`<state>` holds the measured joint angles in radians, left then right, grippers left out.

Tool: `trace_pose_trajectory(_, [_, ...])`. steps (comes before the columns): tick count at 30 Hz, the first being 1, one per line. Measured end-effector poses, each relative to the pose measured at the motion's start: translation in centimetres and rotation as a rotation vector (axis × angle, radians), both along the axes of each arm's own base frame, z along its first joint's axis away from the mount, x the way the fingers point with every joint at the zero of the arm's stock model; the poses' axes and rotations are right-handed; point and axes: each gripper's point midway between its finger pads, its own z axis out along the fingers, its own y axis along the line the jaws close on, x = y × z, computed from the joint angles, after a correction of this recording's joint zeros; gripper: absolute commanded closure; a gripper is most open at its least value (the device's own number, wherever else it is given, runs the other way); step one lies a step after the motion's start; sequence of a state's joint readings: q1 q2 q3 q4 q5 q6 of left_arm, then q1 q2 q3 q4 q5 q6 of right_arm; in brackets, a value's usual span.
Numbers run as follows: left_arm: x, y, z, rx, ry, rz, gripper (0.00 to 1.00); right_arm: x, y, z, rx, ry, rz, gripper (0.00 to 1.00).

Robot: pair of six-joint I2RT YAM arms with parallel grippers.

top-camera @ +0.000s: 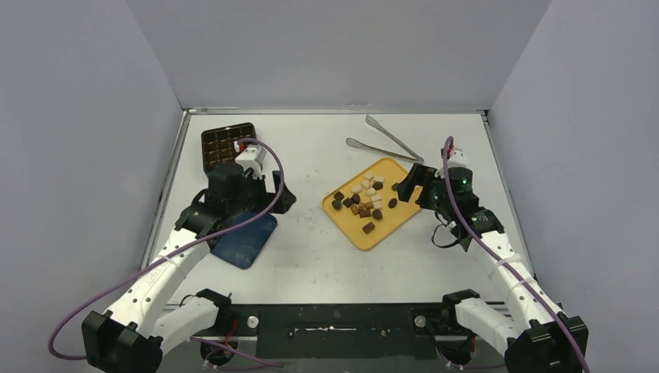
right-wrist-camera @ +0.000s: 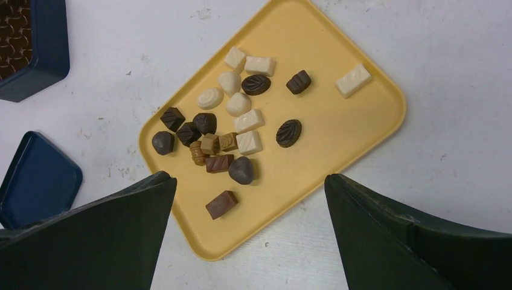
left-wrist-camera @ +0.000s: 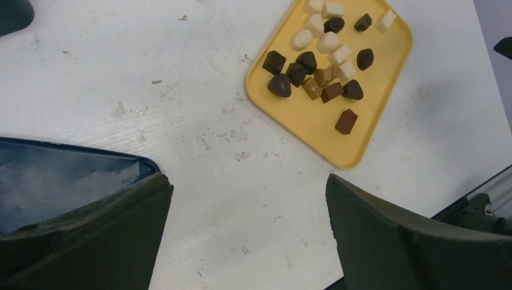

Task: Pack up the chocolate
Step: Pick up the clamp from the center of the board.

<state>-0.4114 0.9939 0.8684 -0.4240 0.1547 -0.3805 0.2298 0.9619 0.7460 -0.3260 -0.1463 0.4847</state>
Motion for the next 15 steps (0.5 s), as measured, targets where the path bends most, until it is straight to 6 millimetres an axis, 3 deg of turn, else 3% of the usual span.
trace_pose_trajectory(8, [-0.5, -0.3, 0.9, -0.012, -0.026, -0.013, 0.03, 1.5, 0.4, 0.3, 0.015, -0.033, 0.0, 0.0])
trace_pose_trajectory(12, [-0.7, -0.5, 1.0, -0.012, -0.031, -0.02, 0.03, 3.2, 0.5, -1.0, -0.004, -0.006, -0.014, 0.0])
trace_pose_trajectory(15, [-0.9, -0.7, 1.1, -0.011, -0.038, -0.023, 0.03, 5.7, 0.3, -1.4, -0.05, 0.005, -0.036, 0.02])
